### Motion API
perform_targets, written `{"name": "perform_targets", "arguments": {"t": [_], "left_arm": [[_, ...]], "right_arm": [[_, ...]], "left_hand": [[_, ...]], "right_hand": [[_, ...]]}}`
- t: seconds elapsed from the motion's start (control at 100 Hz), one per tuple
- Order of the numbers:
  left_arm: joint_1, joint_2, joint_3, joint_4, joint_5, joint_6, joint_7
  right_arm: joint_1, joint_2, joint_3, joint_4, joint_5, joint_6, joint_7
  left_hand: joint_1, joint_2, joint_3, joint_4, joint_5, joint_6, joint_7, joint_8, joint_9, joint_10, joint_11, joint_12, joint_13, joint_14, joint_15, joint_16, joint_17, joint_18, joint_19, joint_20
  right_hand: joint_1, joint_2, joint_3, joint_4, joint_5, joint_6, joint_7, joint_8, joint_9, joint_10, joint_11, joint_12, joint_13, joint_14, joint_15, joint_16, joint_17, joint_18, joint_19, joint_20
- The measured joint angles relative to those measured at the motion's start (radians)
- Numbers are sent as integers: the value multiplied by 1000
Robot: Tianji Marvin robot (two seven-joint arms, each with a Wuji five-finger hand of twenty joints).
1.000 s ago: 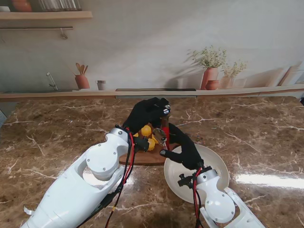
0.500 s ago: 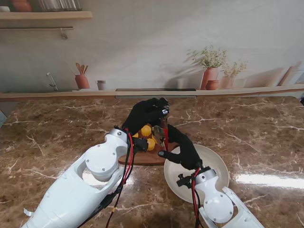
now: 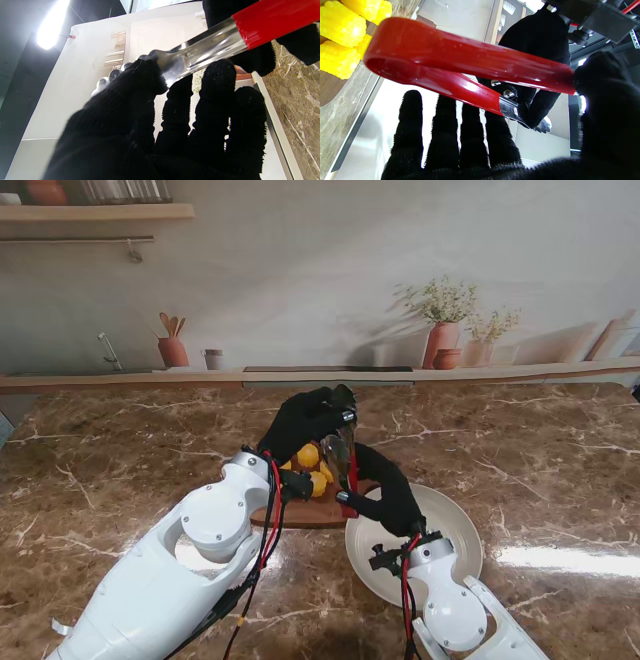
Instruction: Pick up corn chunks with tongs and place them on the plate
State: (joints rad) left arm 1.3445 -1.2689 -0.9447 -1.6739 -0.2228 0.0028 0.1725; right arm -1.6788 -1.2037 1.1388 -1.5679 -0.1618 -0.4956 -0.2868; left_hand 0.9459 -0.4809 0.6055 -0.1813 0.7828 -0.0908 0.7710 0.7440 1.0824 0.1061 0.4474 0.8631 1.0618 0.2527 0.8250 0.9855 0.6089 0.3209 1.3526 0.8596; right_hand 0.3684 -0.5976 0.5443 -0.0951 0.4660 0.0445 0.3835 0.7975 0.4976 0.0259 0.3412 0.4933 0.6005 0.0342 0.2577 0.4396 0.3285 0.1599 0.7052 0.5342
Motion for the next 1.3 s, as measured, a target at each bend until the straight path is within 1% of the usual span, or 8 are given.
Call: {"name": "perform_targets", "arguments": {"t": [0.23,0.54,0.68,0.75,0.91,1.03,1.13,1.3], "left_arm": [[-1,-3,4,6,-9,-6,1],[3,-3,2,10,-10,-10,1],[5,-4,0,15,-11,-24,6],[7,-5,0,20,-12,-31,11],[12,-9,0,32,-13,-37,25],[17,-11,0,39,-13,-37,39],[19,-13,0,42,-13,-36,45],[20,-16,2,43,-12,-29,56]], "right_arm": [[-13,-1,-3,-16,87,10,21],[-24,-5,-3,-33,179,30,45],[-30,-7,-7,-46,249,47,55],[-32,-8,-10,-49,260,50,58],[-33,-11,-16,-50,263,48,59],[-31,-18,-22,-43,217,41,12],[-28,-20,-22,-32,189,31,11],[-25,-19,-21,-23,145,25,11]], "left_hand": [[0,0,0,0,0,2,0,0,0,0,1,0,0,0,0,0,0,0,0,0],[0,0,0,0,0,9,0,0,0,0,6,0,-1,0,0,0,-12,1,0,10],[0,0,0,0,0,9,0,0,0,0,7,0,-4,1,0,0,-15,1,0,10],[0,0,0,0,0,9,0,0,0,0,7,0,-4,1,0,0,-15,1,0,10],[0,5,-19,0,0,10,-1,-3,0,0,7,0,-5,1,0,0,-16,1,0,10],[0,10,-21,0,0,19,-3,-4,0,0,7,0,-5,2,0,0,-17,2,0,10],[0,10,-22,0,0,26,-3,-6,0,0,7,0,-5,4,0,0,-17,4,0,11],[0,10,-18,0,0,26,-1,-27,12,0,12,-25,0,7,0,-2,-3,7,0,11]], "right_hand": [[62,-15,-29,-12,50,-21,13,58,102,-16,16,0,93,8,12,-10,67,29,65,0],[114,-21,-31,-40,102,-37,38,71,234,-35,26,8,242,26,58,-10,190,43,191,0],[126,-44,15,-41,102,-34,38,69,251,-33,31,8,328,48,66,-11,266,52,270,-60],[126,-50,33,-41,101,-15,36,30,288,-31,61,8,390,46,112,-8,323,52,342,-73],[125,-50,47,-42,128,-2,5,-97,393,-31,125,10,513,28,325,142,458,40,561,-91],[124,-52,1,-43,138,-2,-17,-183,417,-32,139,32,533,-24,563,241,531,-18,770,-63],[121,-45,-41,-43,125,2,-35,-209,418,-32,144,36,533,-48,656,267,560,-58,840,-39],[-84,4,41,-34,62,16,-62,-237,332,-34,116,36,484,-57,626,266,531,-65,852,-37]]}}
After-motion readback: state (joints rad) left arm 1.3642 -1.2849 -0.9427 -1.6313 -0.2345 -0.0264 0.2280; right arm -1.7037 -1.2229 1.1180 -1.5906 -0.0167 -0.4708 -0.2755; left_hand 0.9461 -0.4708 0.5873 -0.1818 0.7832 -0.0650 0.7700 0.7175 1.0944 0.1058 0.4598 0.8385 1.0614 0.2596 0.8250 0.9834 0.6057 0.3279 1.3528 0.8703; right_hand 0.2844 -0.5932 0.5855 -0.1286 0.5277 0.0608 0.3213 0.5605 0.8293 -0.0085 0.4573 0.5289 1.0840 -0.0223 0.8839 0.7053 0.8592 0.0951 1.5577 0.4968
